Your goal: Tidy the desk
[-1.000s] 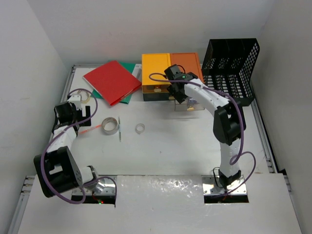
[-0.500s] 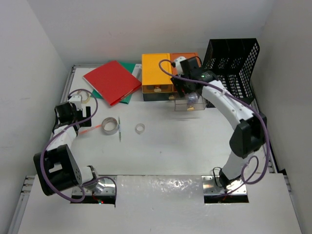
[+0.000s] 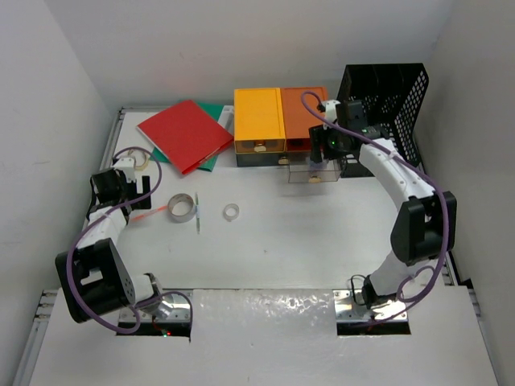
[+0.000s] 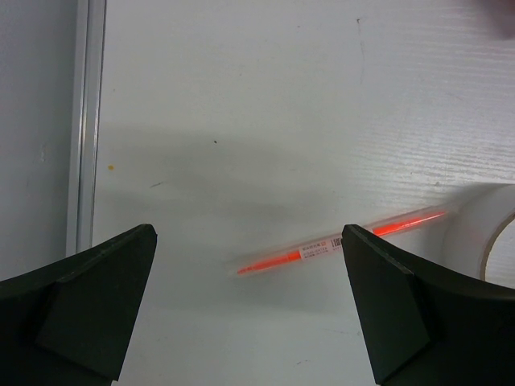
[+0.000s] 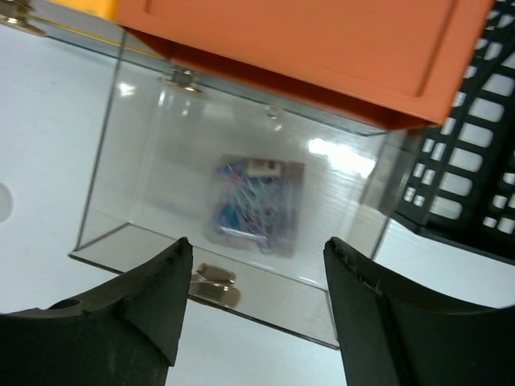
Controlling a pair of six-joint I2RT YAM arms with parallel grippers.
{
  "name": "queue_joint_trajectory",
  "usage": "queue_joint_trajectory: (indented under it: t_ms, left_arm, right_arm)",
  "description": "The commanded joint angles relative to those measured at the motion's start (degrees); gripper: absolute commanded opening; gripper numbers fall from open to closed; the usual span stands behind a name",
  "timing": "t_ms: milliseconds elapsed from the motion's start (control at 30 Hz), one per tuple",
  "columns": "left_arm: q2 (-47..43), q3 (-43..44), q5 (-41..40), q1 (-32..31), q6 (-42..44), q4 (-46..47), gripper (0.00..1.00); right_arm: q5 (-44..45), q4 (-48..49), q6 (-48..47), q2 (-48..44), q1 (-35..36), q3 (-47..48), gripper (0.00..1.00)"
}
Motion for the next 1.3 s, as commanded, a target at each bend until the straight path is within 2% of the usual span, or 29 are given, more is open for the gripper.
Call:
queue_joint_trajectory:
  t_ms: [0,367,467,600,633,767,867,967,1100,1267]
  left_arm:
    - [-0.01,0.81,0.93,0.26,-0.1,0.93,0.99]
    - [0.17,0.9,1.02,0.26,-0.19,1.01,0.99]
    - [0.34,0.81,1.11,0.26,-0.19,1.01,0.99]
    - [0.26,0.9,1.11,0.26,-0.19,1.01,0.99]
    - [0.26,0.9,1.11,0.26,-0.19,1.01,0.99]
    - [0.43,1.07,1.19,0.26,-0.19,1.1,0.99]
    - [0.7,1.16,1.37,0.26,-0.19,1.1,0.99]
    - [0.87,1.34,1.28,0.26,-0.28,1.01,0.99]
    - [0.78,1.34,1.37,0.26,-0.28,1.01,0.99]
    - [0.87,1.42,1.28,0.26,-0.28,0.93,0.99]
  right_arm:
    - [-4.69,2.83,1.51,1.17,0.27,1.02,0.66]
    - [-3.21,1.86,2.04,5.3,-0.34,2.69,0.68]
    - [-3.02,2.13,1.95,6.01,-0.34,2.78,0.59]
    - [-2.5,1.34,1.95,6.97,-0.34,3.22,0.38]
    - [-2.06,1.08,1.78,6.98,-0.43,3.22,0.28]
    - [1.54,0.37,1.16,6.19,-0.34,3.83,0.1]
    - [5.75,0.02,0.02,5.39,0.36,4.54,0.0]
    - [13.65,-0.68,-2.79,5.39,2.73,5.15,0.0]
    - [30.14,0.71,-8.85,6.27,9.04,4.98,0.0]
    - [40.99,-1.03,-13.87,12.14,13.01,7.61,0.0]
